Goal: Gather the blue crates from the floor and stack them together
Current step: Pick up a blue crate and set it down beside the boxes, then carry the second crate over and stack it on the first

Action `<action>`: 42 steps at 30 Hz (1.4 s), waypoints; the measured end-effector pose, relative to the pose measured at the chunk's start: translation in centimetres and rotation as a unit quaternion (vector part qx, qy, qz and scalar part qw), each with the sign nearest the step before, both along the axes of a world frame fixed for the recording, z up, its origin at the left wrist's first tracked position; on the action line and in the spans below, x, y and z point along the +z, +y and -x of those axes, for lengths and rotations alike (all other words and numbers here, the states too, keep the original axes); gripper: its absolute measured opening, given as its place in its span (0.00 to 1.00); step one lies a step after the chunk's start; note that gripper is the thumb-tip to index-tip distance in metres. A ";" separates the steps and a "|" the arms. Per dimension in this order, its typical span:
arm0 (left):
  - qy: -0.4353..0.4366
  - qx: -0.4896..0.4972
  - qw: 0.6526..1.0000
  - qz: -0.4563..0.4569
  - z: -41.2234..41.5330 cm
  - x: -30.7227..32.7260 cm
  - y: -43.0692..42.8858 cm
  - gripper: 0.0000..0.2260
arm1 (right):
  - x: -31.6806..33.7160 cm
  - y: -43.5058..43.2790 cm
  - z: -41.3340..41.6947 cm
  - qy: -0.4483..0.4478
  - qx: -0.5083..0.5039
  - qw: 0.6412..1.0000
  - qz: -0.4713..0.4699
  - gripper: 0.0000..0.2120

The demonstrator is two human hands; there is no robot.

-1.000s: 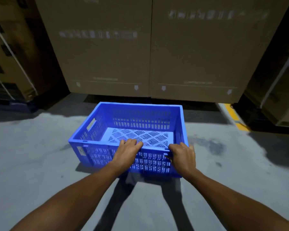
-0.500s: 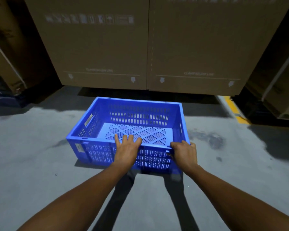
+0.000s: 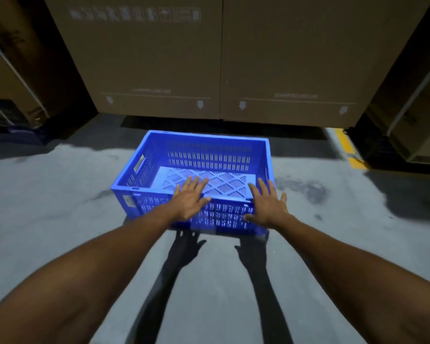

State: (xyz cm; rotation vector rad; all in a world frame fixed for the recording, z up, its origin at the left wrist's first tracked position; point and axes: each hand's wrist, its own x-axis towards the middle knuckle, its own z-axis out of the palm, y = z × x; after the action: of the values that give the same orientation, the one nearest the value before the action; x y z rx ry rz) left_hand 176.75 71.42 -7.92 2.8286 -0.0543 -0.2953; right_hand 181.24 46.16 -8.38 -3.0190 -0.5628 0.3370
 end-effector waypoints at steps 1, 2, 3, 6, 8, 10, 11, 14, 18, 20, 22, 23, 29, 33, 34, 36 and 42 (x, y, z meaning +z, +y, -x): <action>0.001 0.004 1.000 0.008 0.9 1.5 0.1 0.28 | 1.7 0.2 0.8 0.002 0.006 1.000 -0.006 0.50; -0.002 0.004 1.000 0.015 2.0 3.2 0.3 0.28 | 3.7 0.4 1.7 -0.003 0.016 1.000 -0.013 0.50; -0.005 -0.001 1.000 0.016 3.2 5.4 0.4 0.29 | 6.1 0.7 2.6 -0.011 0.029 0.999 -0.019 0.50; -0.015 -0.013 1.000 -0.002 6.0 13.9 0.5 0.30 | 15.2 1.2 5.3 -0.019 0.042 0.998 -0.037 0.50; -0.020 -0.003 1.000 -0.002 7.4 21.1 0.4 0.31 | 22.3 1.1 6.9 -0.020 0.044 0.998 -0.047 0.49; -0.024 0.001 1.000 -0.001 8.5 28.8 0.3 0.32 | 29.7 1.1 8.3 -0.032 0.050 0.996 -0.059 0.48; -0.029 -0.003 1.000 -0.001 9.0 32.8 0.2 0.33 | 33.6 1.1 9.0 -0.040 0.052 0.996 -0.065 0.47; -0.066 -0.006 0.998 0.002 11.1 44.8 -0.6 0.33 | 45.3 0.9 11.5 -0.059 0.048 0.993 -0.085 0.47; -0.106 -0.004 0.994 -0.002 14.5 59.9 -1.5 0.33 | 60.0 0.8 15.3 -0.093 0.042 0.988 -0.118 0.46; -0.131 -0.006 0.991 -0.003 16.8 66.3 -1.8 0.33 | 66.4 0.6 17.5 -0.119 0.030 0.983 -0.138 0.45; -0.159 -0.012 0.987 0.005 19.3 71.4 -2.1 0.33 | 71.7 0.2 19.8 -0.144 0.012 0.975 -0.169 0.44; -0.174 -0.014 0.985 0.003 20.4 73.4 -2.2 0.33 | 73.8 0.1 21.0 -0.155 0.004 0.971 -0.184 0.44; -0.229 -0.005 0.973 -0.031 25.0 80.7 -3.7 0.33 | 81.0 -0.7 26.6 -0.197 0.014 0.950 -0.243 0.42; -0.243 0.021 0.969 -0.037 27.8 82.2 -6.4 0.32 | 83.0 -2.2 28.9 -0.201 0.034 0.939 -0.277 0.42; -0.249 0.032 0.967 -0.043 28.6 82.3 -7.2 0.32 | 83.3 -2.8 29.4 -0.202 0.041 0.936 -0.287 0.42; -0.269 0.060 0.960 -0.045 30.3 82.7 -9.0 0.31 | 83.8 -4.1 30.4 -0.204 0.056 0.928 -0.305 0.41; -0.301 0.126 0.944 -0.040 36.6 83.6 -14.1 0.28 | 84.7 -8.5 33.9 -0.213 0.115 0.901 -0.359 0.39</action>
State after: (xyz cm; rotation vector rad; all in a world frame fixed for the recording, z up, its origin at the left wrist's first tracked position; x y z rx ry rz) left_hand 140.12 57.29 75.72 2.8488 0.1943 0.6402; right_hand 147.31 37.71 76.31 -2.2915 -0.8431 -0.4514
